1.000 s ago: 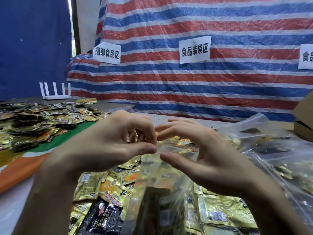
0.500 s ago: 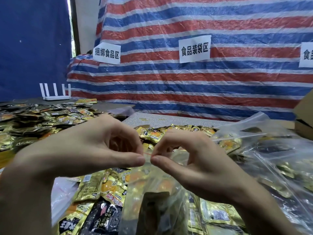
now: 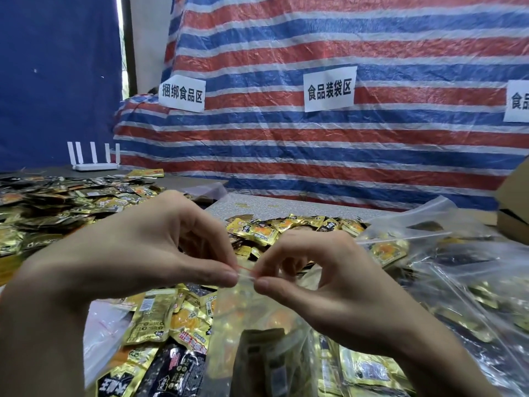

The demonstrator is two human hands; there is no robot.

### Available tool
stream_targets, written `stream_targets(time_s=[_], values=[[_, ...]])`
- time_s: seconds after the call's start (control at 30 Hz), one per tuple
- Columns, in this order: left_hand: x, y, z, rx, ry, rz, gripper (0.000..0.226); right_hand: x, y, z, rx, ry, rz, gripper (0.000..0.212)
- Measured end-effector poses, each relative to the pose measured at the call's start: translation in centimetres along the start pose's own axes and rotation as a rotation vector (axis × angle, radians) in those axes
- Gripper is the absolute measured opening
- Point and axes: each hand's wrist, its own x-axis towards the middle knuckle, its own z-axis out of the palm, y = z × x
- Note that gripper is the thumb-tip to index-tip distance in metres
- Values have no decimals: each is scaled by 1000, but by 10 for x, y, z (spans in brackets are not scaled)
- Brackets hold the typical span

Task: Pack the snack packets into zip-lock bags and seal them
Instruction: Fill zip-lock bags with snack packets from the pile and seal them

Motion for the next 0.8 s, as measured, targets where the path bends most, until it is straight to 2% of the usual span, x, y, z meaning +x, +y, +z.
stream_targets(time_s=[0.17,0.5,0.6,0.73,0.8], values=[[-1,0,0,46,27,26,24,0,-1,-1,27,-18,9,3],[10,7,13,203,97,199,15,-2,-7,-3,6,38,-60,8],[13,8,16,165,87,155,15,-1,-8,-2,-28,73,-71,4],[13,7,17,151,21,15,28,0,-6,0,-22,76,-68,6],[12,8,17,151,24,55,28,0,-5,-2,21,52,-50,7]])
